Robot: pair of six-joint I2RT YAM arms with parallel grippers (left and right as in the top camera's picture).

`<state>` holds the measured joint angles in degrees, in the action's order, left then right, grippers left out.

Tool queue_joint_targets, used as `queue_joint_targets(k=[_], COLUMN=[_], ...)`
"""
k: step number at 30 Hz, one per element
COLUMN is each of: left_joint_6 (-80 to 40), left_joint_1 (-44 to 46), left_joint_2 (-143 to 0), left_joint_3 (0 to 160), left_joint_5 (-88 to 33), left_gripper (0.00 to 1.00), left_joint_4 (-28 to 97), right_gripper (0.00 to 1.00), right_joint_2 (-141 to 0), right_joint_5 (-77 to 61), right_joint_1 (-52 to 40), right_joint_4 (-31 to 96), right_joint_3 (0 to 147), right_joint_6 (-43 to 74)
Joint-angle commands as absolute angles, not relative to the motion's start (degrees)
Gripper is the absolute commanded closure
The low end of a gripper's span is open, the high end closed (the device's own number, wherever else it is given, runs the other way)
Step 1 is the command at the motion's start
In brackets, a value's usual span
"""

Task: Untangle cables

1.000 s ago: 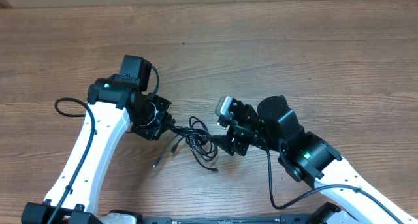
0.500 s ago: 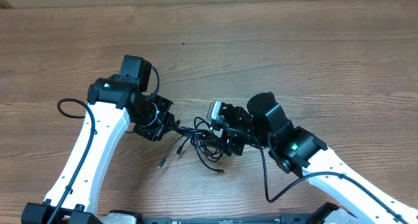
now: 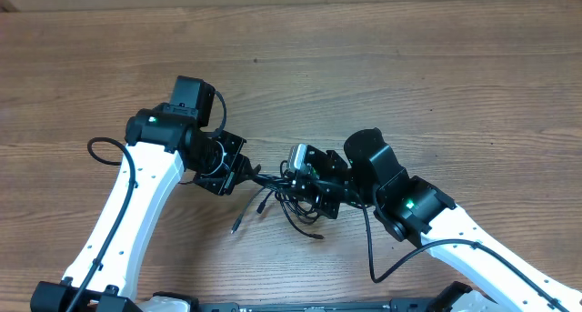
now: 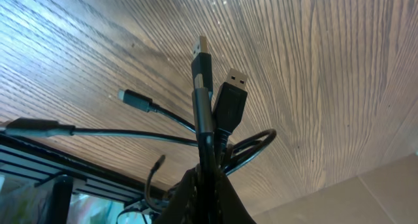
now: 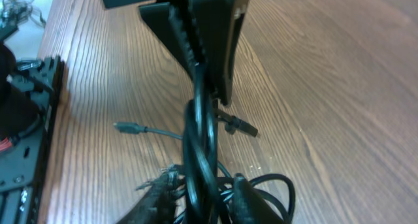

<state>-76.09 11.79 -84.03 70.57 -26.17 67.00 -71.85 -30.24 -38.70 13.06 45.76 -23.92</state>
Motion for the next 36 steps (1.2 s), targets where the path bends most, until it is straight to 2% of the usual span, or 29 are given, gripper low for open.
queue_joint_targets(k=[1, 7, 13, 17, 36], left_joint_6=[-77.36, -78.67, -82.21, -84.86, -84.84], left_joint_1=[12.45, 12.34, 12.23, 12.05, 6.76], left_joint_2=[-84.12, -84.12, -84.12, -84.12, -84.12], left_joint_3=[71.35, 71.35, 71.35, 71.35, 71.35], left_joint_5=[-27.64, -20.84, -14.87, -8.56, -4.03], left_gripper=[0.96, 0.96, 0.96, 0.96, 0.95], left_joint_4=[66.61, 66.83, 66.78, 66.85, 69.45], right_gripper=[0.81, 0.96, 0.96, 0.96, 0.96], right_joint_2=[-71.81, -71.68, -70.22, -68.62, -60.31], right_joint_5=[-31.22, -32.21, -41.36, -42.15, -42.13], right_joint_1=[-38.63, -38.61, -38.61, -38.61, -38.57], right_joint_4=[12.84, 12.38, 13.43, 13.39, 13.37], right_joint_3=[46.96, 46.96, 46.96, 46.96, 46.96], right_joint_6=[-24.03, -16.45, -14.52, -13.41, -13.45])
